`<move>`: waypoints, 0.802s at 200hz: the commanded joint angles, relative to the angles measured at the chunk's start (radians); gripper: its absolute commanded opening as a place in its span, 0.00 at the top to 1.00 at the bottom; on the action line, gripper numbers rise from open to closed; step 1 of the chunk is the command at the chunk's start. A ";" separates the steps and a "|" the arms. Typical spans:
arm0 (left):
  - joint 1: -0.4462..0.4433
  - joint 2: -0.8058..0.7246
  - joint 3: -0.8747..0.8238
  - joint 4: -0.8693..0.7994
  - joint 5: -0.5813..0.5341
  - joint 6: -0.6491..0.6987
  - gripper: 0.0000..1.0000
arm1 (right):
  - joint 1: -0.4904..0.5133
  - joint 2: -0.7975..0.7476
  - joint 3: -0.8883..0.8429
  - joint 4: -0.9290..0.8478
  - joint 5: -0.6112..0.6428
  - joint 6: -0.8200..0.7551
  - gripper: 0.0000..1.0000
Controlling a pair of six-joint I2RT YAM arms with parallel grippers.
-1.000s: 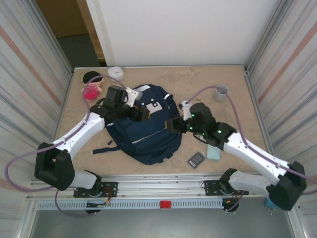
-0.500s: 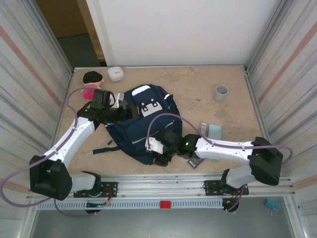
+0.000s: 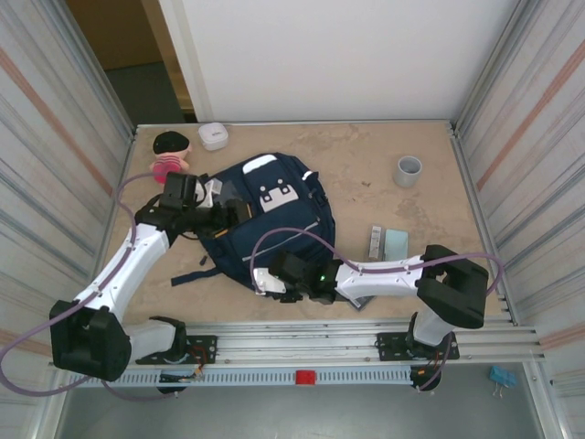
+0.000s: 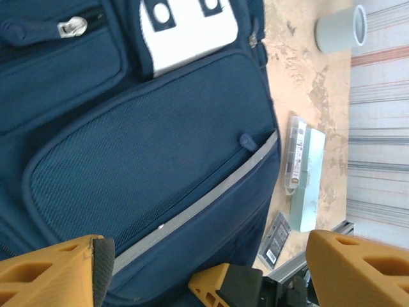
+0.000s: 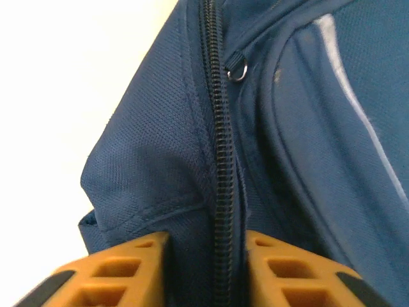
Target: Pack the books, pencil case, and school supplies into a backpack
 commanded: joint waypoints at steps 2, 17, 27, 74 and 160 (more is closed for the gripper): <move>0.036 -0.035 -0.019 -0.047 0.019 0.017 0.19 | -0.016 -0.060 -0.006 0.029 0.108 -0.017 0.96; 0.062 -0.051 -0.031 -0.051 0.001 0.036 0.19 | -0.034 -0.130 -0.004 -0.028 0.061 -0.019 1.00; 0.079 -0.063 -0.043 -0.050 -0.008 0.050 0.19 | -0.050 -0.173 -0.002 -0.064 0.026 -0.023 1.00; 0.105 -0.088 -0.140 0.003 -0.067 0.113 0.20 | -0.199 -0.368 0.034 -0.236 -0.164 -0.078 1.00; 0.107 -0.155 -0.417 0.428 -0.001 0.103 0.27 | -0.461 -0.428 0.159 -0.365 -0.358 -0.137 1.00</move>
